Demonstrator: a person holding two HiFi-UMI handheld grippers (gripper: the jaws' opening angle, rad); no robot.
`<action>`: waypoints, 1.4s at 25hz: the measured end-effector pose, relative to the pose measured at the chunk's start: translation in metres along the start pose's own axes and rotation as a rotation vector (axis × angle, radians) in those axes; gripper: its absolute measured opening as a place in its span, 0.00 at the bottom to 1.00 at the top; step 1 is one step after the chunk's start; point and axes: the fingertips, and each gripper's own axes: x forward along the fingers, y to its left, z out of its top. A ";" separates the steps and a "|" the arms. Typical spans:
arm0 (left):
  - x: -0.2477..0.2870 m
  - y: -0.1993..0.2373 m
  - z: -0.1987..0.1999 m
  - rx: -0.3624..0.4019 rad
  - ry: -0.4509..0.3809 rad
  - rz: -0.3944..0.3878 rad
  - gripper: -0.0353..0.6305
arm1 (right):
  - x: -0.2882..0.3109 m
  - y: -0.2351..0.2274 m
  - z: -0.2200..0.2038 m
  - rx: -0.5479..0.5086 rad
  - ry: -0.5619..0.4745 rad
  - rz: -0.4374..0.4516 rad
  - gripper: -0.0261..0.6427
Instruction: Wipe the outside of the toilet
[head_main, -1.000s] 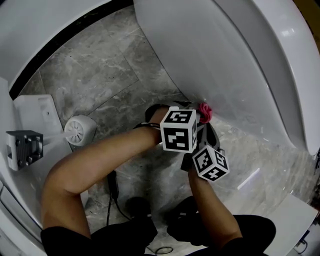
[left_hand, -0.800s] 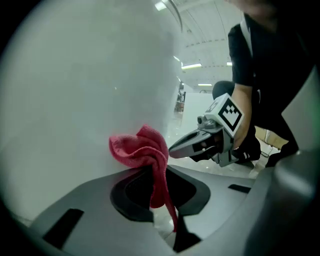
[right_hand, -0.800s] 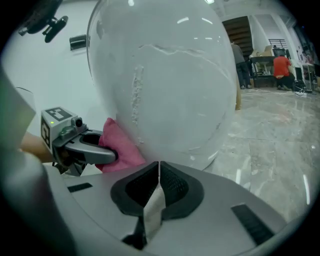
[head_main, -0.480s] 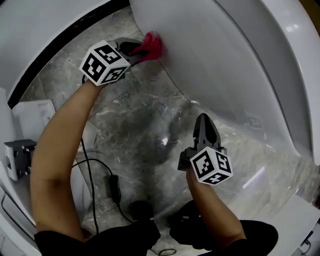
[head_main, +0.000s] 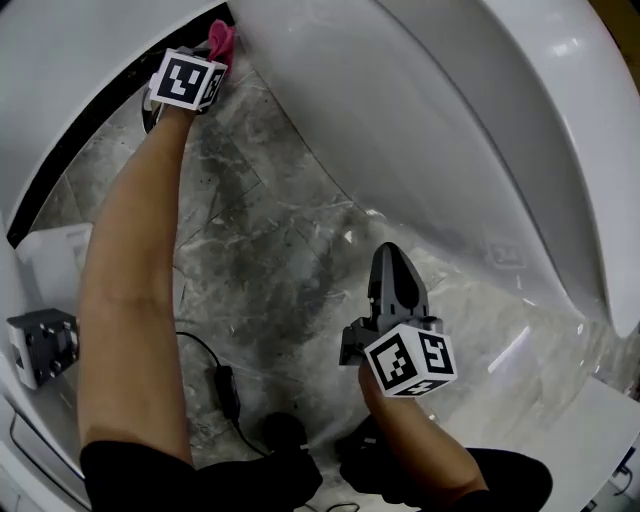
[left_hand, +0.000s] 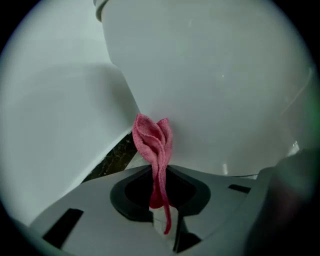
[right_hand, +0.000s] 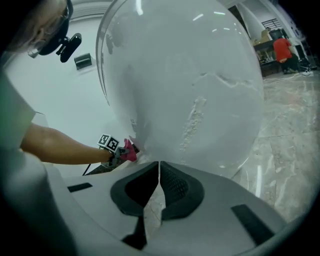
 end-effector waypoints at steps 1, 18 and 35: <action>0.005 -0.003 0.001 -0.009 -0.003 -0.004 0.16 | -0.004 0.000 -0.002 0.003 0.002 -0.001 0.09; -0.008 -0.144 -0.013 -0.043 -0.092 -0.320 0.15 | -0.012 -0.011 -0.011 0.006 0.023 -0.024 0.09; -0.077 -0.305 -0.032 -0.043 -0.162 -0.433 0.15 | 0.005 -0.057 -0.019 -0.006 0.027 -0.122 0.09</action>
